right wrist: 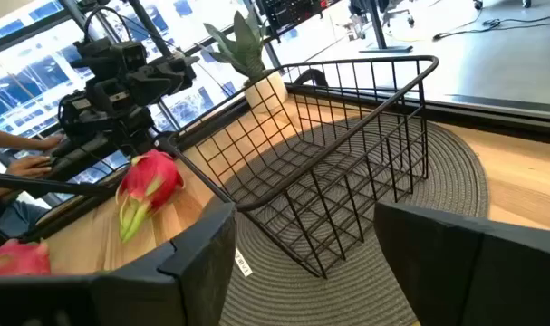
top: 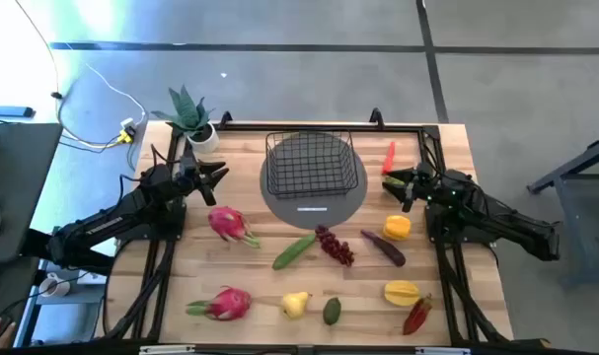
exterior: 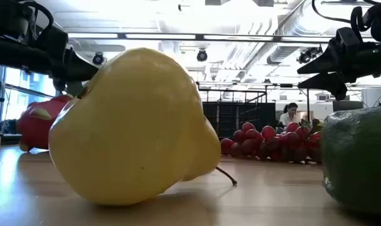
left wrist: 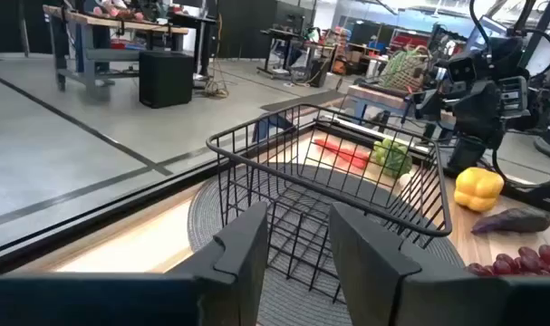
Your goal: Build produce basket
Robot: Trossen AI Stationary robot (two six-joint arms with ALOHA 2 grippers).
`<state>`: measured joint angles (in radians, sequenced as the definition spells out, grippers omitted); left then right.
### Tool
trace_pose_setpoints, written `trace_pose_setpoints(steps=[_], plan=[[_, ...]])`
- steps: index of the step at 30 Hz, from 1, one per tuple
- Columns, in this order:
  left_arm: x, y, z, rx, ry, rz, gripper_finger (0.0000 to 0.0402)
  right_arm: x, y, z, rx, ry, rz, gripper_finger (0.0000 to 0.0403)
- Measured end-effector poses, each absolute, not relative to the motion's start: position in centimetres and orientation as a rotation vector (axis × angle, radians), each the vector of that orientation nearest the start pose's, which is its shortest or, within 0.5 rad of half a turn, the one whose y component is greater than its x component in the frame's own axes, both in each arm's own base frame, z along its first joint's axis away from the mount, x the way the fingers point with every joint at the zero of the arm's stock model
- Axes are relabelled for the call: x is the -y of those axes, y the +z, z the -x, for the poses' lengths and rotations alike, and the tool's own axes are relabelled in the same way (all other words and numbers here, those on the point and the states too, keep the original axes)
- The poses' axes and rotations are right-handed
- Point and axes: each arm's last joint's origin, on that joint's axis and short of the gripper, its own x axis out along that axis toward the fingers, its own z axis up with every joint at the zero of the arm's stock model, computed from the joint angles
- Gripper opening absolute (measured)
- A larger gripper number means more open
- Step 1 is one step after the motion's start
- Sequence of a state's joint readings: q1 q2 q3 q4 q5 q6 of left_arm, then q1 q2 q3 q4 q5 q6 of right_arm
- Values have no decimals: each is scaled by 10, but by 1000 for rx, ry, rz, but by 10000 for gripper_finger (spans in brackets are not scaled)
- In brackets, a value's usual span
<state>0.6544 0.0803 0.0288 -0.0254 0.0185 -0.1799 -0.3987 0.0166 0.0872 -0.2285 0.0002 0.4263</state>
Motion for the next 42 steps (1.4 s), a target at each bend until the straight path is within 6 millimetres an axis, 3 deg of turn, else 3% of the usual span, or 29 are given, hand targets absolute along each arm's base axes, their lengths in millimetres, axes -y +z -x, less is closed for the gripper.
trace_pose_setpoints(steps=[42], plan=[[-61, 165, -80, -16, 641, 199, 110, 36, 170, -85, -69, -426, -451, 243]])
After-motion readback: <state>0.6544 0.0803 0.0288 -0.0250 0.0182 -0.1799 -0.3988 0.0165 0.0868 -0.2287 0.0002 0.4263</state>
